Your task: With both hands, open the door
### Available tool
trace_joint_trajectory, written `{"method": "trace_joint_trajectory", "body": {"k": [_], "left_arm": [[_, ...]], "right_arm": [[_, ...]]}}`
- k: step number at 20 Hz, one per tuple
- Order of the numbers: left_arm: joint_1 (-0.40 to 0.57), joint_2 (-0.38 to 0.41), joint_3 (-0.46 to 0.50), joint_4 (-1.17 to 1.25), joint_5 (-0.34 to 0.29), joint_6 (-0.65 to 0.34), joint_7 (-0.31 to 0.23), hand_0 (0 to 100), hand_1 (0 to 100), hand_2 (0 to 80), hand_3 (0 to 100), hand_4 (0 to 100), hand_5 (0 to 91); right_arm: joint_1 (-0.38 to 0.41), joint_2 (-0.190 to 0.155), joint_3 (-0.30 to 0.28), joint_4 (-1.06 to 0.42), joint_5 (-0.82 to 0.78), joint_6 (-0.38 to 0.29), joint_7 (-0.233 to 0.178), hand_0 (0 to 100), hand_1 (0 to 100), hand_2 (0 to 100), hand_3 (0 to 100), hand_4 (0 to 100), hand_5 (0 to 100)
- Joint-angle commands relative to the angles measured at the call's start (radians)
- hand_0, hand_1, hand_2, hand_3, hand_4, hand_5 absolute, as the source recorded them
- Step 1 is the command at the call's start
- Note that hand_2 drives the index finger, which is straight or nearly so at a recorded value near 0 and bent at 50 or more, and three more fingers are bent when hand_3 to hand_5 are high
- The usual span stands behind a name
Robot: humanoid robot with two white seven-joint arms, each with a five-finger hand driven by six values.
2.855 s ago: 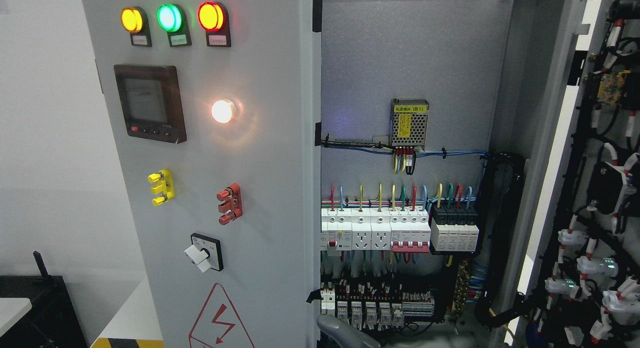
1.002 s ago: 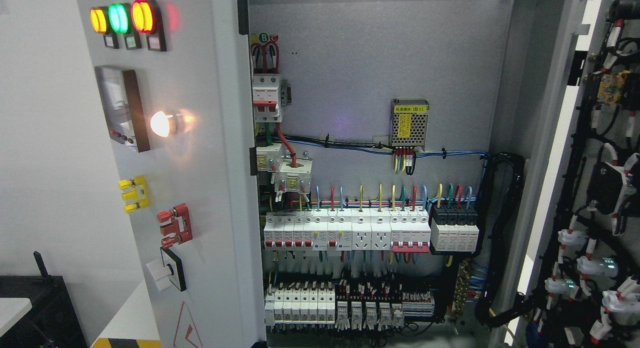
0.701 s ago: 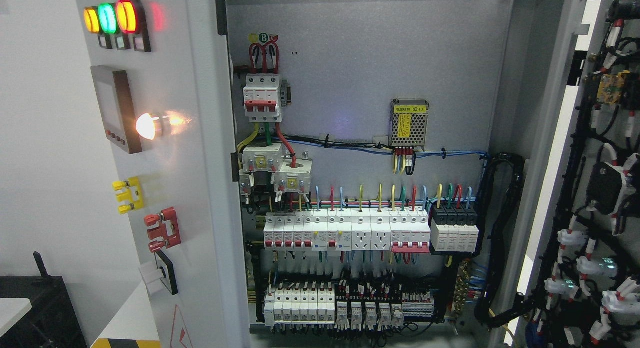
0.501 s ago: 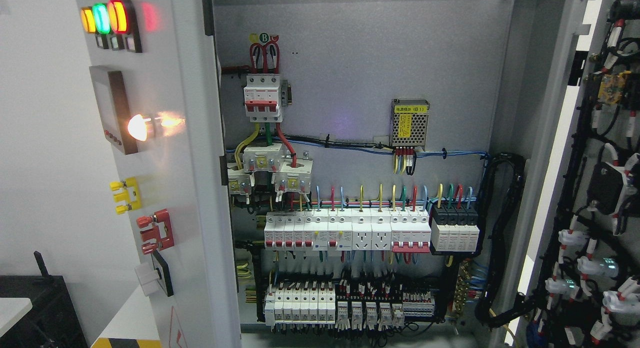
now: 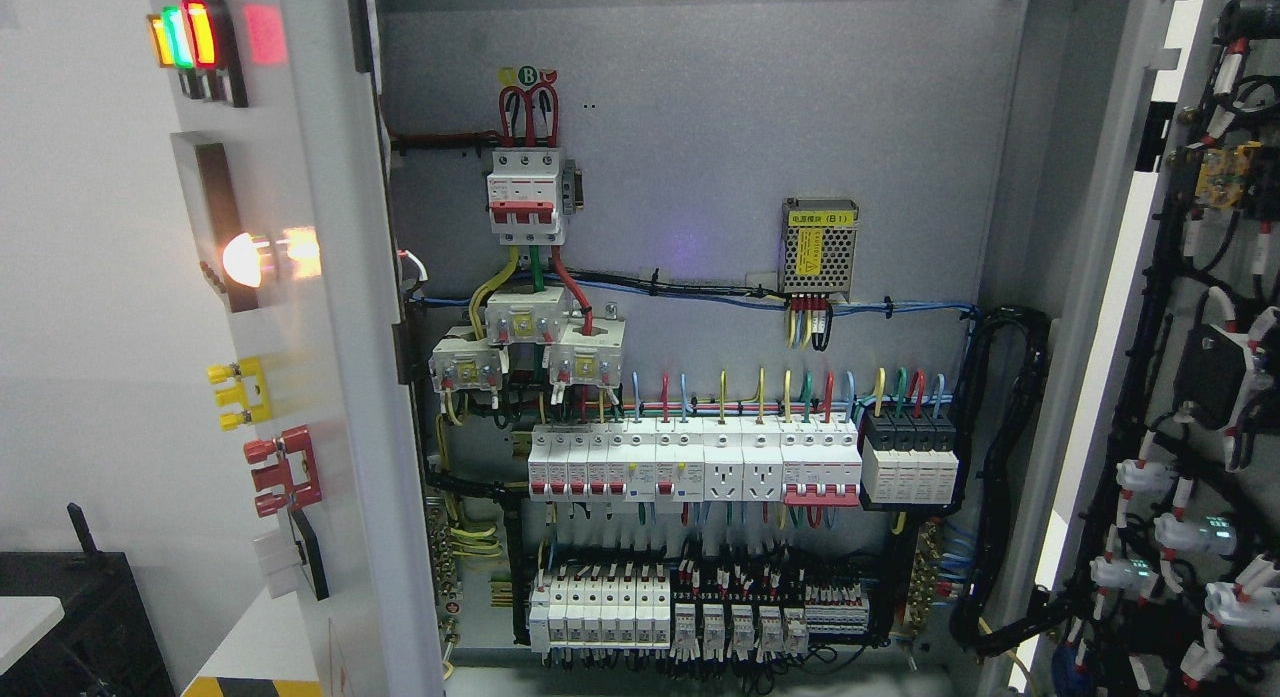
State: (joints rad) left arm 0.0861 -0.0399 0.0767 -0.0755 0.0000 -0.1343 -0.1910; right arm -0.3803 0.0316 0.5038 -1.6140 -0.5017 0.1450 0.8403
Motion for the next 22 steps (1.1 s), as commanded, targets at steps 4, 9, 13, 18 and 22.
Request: {"method": "trace_joint_trajectory", "body": {"k": [4, 9, 13, 18, 22], "left_arm": [[0.000, 0.000, 0.000, 0.000, 0.020, 0.001, -0.001, 0, 0, 0.0, 0, 0, 0.0], [0.000, 0.000, 0.000, -0.001, 0.021, 0.001, -0.001, 0, 0, 0.0, 0, 0, 0.0], [0.000, 0.000, 0.000, 0.000, 0.021, 0.001, -0.001, 0, 0, 0.0, 0, 0, 0.0], [0.000, 0.000, 0.000, 0.000, 0.021, 0.001, -0.001, 0, 0, 0.0, 0, 0, 0.0], [0.000, 0.000, 0.000, 0.000, 0.021, 0.001, -0.001, 0, 0, 0.0, 0, 0, 0.0]], "right_arm": [[-0.003, 0.007, 0.048, -0.003, 0.003, -0.001, -0.018, 38, 0, 0, 0, 0, 0], [-0.003, 0.011, 0.078, -0.003, 0.006, -0.001, -0.035, 38, 0, 0, 0, 0, 0], [-0.003, 0.013, 0.088, -0.003, 0.006, -0.002, -0.035, 38, 0, 0, 0, 0, 0], [-0.006, 0.013, 0.101, -0.003, 0.006, -0.002, -0.035, 38, 0, 0, 0, 0, 0], [-0.011, 0.014, 0.114, -0.003, 0.006, -0.002, -0.035, 38, 0, 0, 0, 0, 0]]}}
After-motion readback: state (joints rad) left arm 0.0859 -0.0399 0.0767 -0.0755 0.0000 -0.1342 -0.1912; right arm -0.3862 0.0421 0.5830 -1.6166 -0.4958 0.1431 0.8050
